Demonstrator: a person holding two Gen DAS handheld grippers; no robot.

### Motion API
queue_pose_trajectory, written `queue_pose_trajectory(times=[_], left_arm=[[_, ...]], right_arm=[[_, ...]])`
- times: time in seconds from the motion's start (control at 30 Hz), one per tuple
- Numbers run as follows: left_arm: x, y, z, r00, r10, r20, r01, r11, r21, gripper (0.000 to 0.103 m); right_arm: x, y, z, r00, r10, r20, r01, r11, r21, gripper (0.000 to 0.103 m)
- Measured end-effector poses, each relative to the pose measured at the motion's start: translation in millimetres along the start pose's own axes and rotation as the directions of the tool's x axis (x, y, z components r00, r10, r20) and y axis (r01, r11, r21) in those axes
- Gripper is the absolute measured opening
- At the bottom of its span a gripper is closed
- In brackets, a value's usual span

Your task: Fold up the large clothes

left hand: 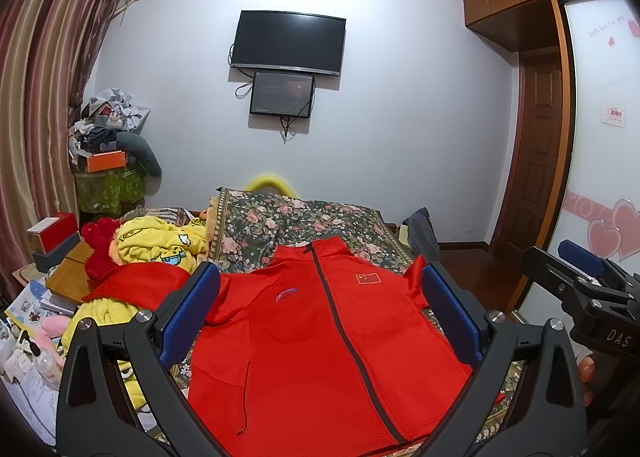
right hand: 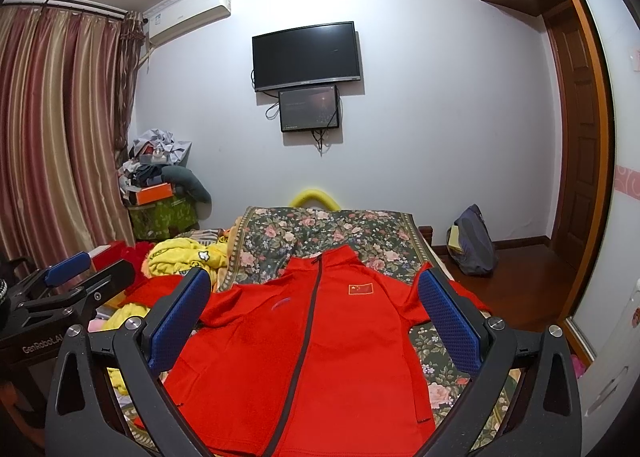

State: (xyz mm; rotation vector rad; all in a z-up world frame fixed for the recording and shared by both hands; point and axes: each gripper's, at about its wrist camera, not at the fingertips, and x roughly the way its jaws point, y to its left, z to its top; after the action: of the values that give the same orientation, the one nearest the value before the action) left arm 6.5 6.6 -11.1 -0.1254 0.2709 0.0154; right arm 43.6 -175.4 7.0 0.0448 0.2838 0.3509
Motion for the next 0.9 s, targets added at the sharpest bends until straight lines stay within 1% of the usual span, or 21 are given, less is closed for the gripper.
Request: queue_pose_trajectory(times=[0.9], left_arm=[[5.2, 2.9, -1.9, 1.0, 0.016, -0.016, -0.017, 1.0, -0.012, 0.101]], right_arm=[[5.8, -0.4, 0.1, 1.0, 0.004, -0.023, -0.004, 1.0, 0.001, 0.103]])
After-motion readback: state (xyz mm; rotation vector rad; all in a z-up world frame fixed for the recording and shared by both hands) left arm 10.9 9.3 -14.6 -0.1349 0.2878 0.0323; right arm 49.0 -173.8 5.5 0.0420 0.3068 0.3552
